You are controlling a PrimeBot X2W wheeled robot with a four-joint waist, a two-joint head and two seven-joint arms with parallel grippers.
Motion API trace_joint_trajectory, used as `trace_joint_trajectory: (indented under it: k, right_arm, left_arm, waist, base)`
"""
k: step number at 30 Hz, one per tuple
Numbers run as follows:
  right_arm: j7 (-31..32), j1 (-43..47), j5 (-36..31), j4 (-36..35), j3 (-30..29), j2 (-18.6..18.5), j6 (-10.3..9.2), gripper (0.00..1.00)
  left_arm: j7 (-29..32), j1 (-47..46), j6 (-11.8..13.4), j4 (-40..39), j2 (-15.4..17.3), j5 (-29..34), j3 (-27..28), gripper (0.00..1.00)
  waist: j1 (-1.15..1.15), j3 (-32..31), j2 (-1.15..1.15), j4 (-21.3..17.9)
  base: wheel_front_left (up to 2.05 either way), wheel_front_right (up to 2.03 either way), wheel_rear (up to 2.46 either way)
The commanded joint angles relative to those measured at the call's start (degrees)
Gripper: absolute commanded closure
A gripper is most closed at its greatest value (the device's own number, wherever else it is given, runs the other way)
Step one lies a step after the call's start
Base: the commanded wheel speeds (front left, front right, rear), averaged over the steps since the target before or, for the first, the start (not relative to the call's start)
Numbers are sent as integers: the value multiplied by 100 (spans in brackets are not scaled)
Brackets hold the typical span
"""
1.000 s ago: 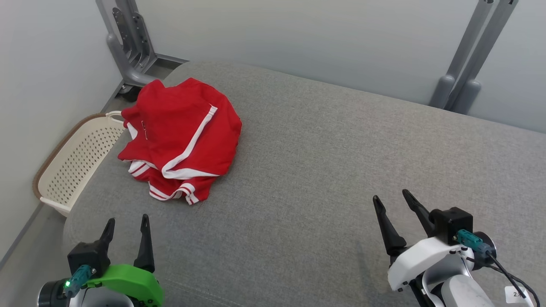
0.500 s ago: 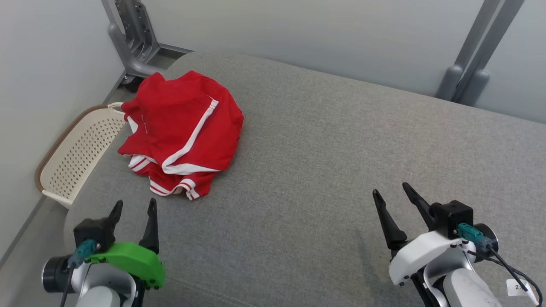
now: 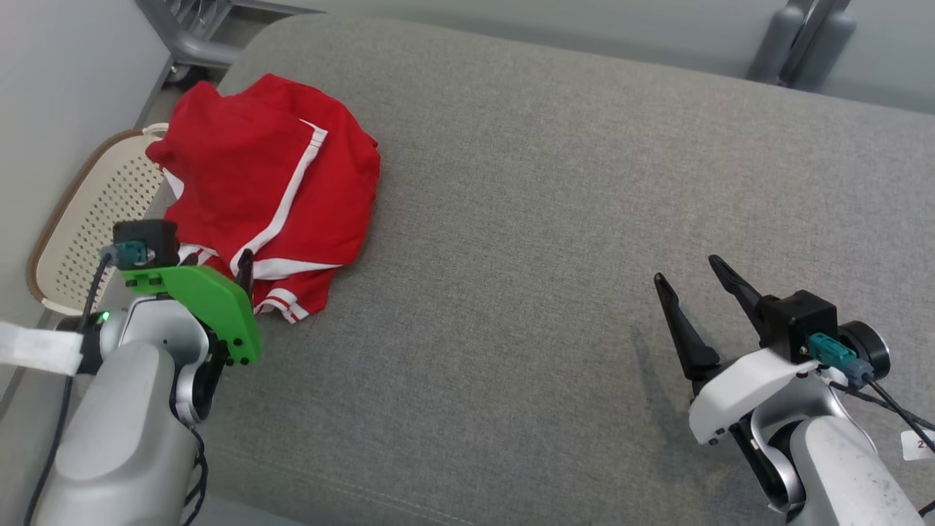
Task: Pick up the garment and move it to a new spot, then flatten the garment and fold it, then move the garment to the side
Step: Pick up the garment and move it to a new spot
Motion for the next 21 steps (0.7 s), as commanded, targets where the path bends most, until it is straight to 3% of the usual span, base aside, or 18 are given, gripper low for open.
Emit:
trace_joint_trajectory:
  k: [1, 12, 13, 14, 15, 21]
  right_arm:
    - [52, -73, -42, -97, -13, -76, 0, 0]
    - [147, -127, -57, -290, 78, -187, 0, 0]
    - [137, -129, -55, -280, 86, -186, 0, 0]
    - [129, -130, -52, -267, 94, -182, 0, 0]
    - [117, -130, -49, -252, 102, -178, 0, 0]
    - [80, -149, -20, -153, 159, -156, 0, 0]
  left_arm:
    - [154, -301, 29, 138, 32, 19, -18, 0]
    - [524, -824, 294, 836, 157, 49, -16, 0]
    - [500, -841, 303, 869, 161, 49, -15, 5]
    - [440, -876, 324, 884, 162, 59, -7, 56]
    - [391, -892, 327, 907, 143, 53, -1, 100]
    - [261, -935, 398, 993, 94, 49, 1, 100]
  waist:
    - [0, 510, 0, -235]
    - [0, 891, 0, -415]
    - [0, 889, 0, -424]
    - [0, 885, 0, -430]
    - [0, 877, 0, -435]
    - [0, 772, 0, -461]
  base:
    - [0, 0, 0]
    - [0, 0, 0]
    - [0, 0, 0]
    - [0, 0, 0]
    - [0, 0, 0]
    - [0, 0, 0]
